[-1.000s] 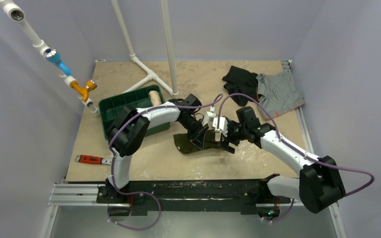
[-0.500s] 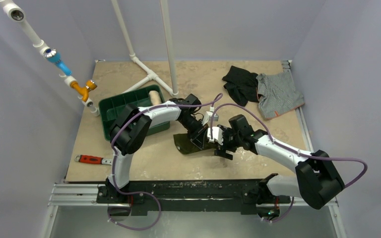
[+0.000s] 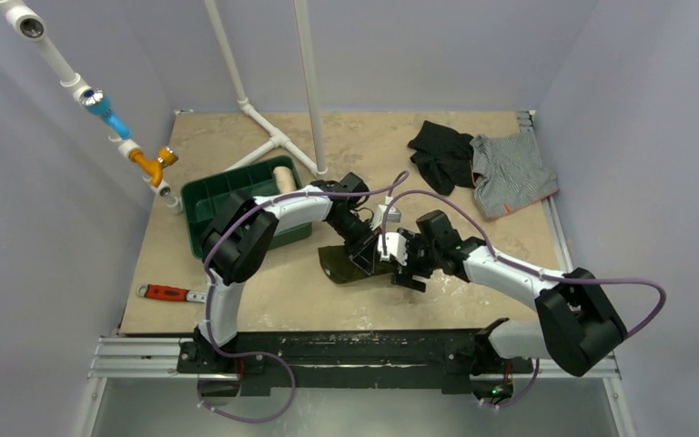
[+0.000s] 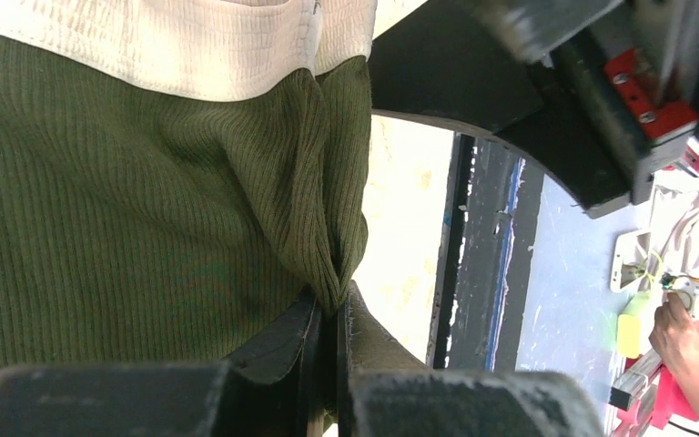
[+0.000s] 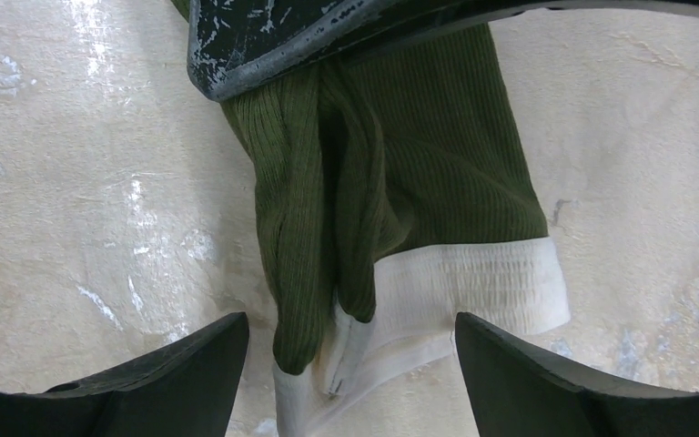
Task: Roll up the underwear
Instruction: Fold the underwear at the center of the board.
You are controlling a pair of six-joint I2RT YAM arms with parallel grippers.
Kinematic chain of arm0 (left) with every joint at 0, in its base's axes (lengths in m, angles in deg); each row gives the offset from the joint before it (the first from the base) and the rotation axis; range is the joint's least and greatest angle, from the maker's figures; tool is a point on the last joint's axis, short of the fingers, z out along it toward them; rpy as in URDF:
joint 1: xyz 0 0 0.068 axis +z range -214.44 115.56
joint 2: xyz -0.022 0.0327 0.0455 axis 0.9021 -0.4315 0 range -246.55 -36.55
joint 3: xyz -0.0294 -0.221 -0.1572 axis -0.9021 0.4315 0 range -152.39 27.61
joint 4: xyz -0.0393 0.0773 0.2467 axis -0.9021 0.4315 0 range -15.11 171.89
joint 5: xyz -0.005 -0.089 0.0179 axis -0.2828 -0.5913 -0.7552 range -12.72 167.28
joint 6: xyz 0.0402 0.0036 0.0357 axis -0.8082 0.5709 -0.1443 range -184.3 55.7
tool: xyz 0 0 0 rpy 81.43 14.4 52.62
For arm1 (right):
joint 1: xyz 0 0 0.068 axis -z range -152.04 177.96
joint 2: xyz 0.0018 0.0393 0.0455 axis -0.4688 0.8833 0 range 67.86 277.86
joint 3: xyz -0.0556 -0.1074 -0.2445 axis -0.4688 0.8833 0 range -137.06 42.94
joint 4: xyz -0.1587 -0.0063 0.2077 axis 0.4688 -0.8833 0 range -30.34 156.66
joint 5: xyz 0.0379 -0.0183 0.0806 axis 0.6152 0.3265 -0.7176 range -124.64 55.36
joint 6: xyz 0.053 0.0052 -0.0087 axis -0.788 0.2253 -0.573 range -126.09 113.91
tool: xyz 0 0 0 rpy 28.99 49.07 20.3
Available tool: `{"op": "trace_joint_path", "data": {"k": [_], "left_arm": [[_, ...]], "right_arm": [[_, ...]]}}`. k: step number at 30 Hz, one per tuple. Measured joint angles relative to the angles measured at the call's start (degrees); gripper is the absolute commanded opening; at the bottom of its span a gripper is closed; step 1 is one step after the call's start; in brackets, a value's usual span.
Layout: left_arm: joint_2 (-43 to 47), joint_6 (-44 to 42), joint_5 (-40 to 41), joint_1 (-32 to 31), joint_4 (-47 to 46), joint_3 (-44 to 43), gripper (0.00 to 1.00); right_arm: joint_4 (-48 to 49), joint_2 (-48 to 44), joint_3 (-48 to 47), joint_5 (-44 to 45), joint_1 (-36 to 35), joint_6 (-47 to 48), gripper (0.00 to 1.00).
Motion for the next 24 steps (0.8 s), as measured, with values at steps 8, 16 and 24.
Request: {"op": "trace_joint_path", "data": {"k": [8,16,24], "left_arm": [[0.0,-0.04,-0.92,0.0,0.17,-0.02,0.0],[-0.33,-0.61,-1.51,0.0,1.09,-0.02,0.0],[-0.76,-1.49,-2.05,0.0,1.99,-0.02,0.0]], "right_arm": [[1.97,2.47,-0.37,0.46,-0.94,-0.2,0.81],[5.2,3.43,-0.46,3.26,-1.88,-0.07,0.79],[7.28,5.22,-1.27,3.76,-2.64,0.09,0.76]]}}
